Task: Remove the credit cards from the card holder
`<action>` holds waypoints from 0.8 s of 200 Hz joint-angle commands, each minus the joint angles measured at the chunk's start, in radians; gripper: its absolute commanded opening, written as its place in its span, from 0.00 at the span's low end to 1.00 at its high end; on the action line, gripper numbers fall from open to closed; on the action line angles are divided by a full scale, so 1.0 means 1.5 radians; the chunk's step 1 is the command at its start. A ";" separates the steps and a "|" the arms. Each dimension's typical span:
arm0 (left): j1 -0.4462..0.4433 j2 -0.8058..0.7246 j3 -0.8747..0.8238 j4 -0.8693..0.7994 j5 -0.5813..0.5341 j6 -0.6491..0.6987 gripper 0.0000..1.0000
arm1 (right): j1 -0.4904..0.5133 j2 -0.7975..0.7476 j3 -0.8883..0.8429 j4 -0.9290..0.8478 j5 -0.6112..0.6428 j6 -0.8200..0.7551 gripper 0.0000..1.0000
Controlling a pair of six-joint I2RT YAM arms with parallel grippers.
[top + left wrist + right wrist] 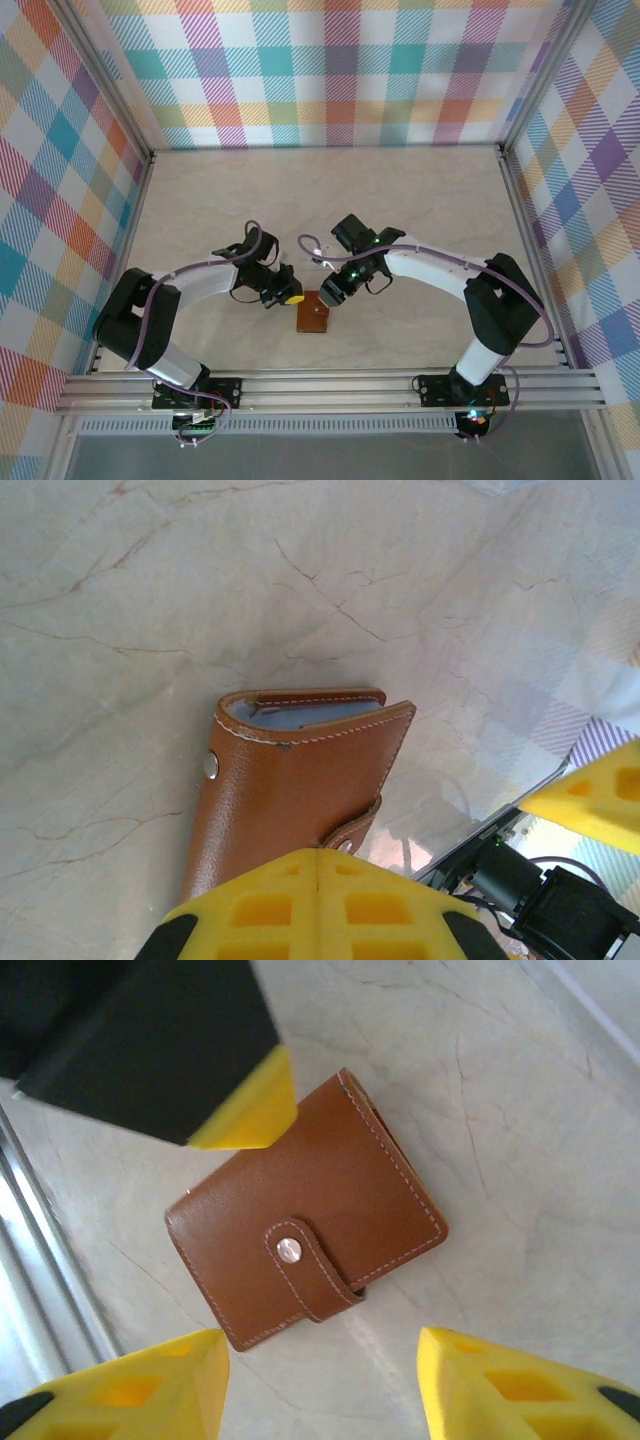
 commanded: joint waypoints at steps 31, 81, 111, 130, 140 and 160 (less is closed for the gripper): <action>-0.009 0.040 0.007 0.023 -0.003 -0.007 0.00 | 0.004 -0.005 -0.001 -0.007 0.008 -0.329 0.52; -0.009 0.047 -0.010 0.030 -0.008 -0.003 0.00 | 0.039 0.024 -0.005 0.017 0.002 -0.435 0.51; -0.009 0.051 -0.013 0.025 -0.005 0.002 0.00 | 0.059 0.053 -0.001 0.020 0.010 -0.437 0.50; -0.009 0.050 -0.018 0.024 -0.006 0.001 0.00 | 0.067 0.061 -0.016 0.042 0.025 -0.422 0.50; -0.009 0.051 -0.020 0.026 -0.003 0.000 0.00 | 0.070 0.066 -0.021 0.055 0.038 -0.413 0.51; -0.009 0.052 -0.023 0.029 -0.002 -0.001 0.00 | 0.077 0.073 -0.031 0.083 0.062 -0.396 0.54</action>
